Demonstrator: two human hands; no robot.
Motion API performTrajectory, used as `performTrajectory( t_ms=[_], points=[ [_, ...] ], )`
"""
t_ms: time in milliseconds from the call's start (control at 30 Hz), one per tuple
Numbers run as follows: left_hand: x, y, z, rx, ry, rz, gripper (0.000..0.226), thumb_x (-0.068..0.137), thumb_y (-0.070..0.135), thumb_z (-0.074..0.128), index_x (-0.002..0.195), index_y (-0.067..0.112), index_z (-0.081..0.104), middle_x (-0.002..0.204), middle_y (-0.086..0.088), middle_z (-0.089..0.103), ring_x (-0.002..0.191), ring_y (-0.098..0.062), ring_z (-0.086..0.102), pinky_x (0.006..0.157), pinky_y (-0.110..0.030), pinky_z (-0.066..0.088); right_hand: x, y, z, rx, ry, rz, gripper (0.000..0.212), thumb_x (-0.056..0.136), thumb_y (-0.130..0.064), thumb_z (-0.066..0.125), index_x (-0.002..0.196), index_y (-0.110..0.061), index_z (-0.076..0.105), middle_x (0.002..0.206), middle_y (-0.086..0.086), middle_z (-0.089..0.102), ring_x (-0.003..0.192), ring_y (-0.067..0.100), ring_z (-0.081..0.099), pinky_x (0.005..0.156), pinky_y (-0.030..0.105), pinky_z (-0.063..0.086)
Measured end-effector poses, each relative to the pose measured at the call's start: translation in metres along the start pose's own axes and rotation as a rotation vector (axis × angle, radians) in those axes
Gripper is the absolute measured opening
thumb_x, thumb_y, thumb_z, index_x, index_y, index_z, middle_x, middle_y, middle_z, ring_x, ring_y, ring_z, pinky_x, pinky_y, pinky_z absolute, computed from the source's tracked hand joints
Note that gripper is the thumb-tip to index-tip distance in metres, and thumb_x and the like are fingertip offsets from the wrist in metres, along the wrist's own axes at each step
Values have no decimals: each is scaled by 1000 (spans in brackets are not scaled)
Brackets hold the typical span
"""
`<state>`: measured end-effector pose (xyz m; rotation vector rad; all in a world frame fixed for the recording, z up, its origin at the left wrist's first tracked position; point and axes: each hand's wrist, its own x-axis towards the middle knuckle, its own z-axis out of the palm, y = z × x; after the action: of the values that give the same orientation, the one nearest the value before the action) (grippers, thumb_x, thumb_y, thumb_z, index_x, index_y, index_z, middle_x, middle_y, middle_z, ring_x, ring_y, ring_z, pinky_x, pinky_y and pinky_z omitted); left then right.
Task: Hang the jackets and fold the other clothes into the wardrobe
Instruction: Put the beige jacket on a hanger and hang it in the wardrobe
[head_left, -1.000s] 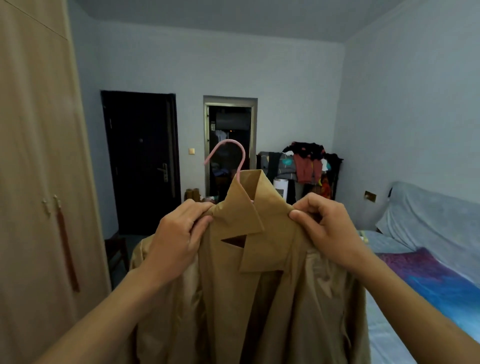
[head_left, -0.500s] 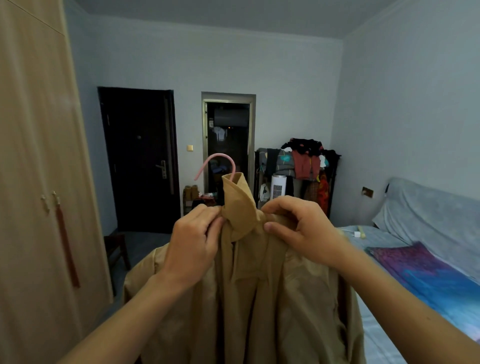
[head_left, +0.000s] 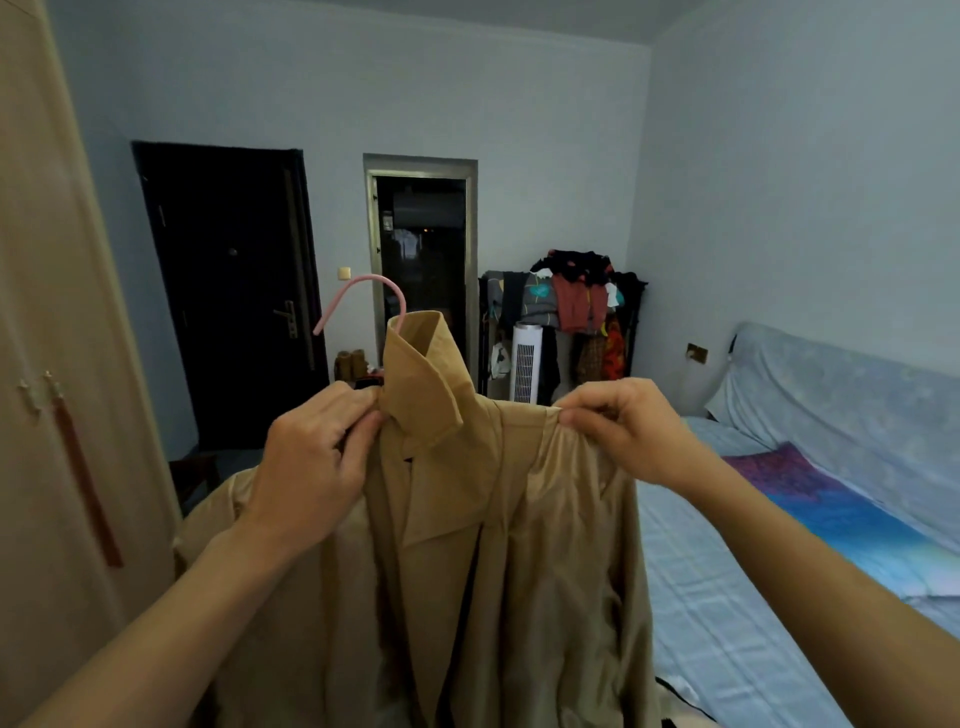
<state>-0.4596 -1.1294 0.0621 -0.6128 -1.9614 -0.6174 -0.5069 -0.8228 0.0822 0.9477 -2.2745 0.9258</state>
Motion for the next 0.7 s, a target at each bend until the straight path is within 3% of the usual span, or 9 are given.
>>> performTrajectory(
  t_ms=[100,167,267,400,500,600,700],
  points=[
    [1,-2,-6,-8,-30,57,24,97,12,55,111,5,71,88,4,63,81,-1,57,79,-6,41,7,3,-7,38,-58,53,15,94,-11,64,90,-18,77,77,-3,73,71,21,67,68,37,56],
    [2,-6,-10,-11,-59,90,24,98,14,54,112,6,71,89,7,61,81,0,57,78,-9,43,9,3,-8,36,-59,48,14,94,-13,64,91,-17,77,79,0,73,74,23,68,72,42,56],
    [-3,-11,-10,31,-184,147,28,99,21,49,110,7,71,88,8,58,76,-4,55,70,-22,50,15,-1,-11,49,-9,57,14,94,-13,64,91,-15,77,82,0,74,77,20,70,74,37,58],
    [-9,-5,1,-62,-205,117,31,99,22,47,110,6,71,88,6,61,79,-3,58,71,-21,50,26,-20,-4,74,107,48,15,94,-10,63,92,-13,78,84,-5,74,79,7,69,73,23,55],
    [-9,5,14,-100,-169,76,25,99,16,52,111,6,71,89,2,64,80,-7,61,73,-23,51,24,-38,24,38,13,50,16,96,-11,60,94,-14,76,87,-6,73,80,3,68,79,23,57],
    [-13,8,21,-78,-129,-3,22,99,14,56,113,7,71,91,4,65,83,-5,61,76,-17,49,16,-41,39,-40,-70,84,19,98,-10,56,102,-15,74,93,-5,72,83,2,65,81,23,54],
    [-19,6,21,-47,-70,-91,20,96,8,59,110,6,73,88,2,67,80,-5,61,76,-11,45,6,-38,37,-39,-106,39,23,99,-12,53,117,-18,66,101,-9,66,87,-4,59,81,15,47]
  ],
)
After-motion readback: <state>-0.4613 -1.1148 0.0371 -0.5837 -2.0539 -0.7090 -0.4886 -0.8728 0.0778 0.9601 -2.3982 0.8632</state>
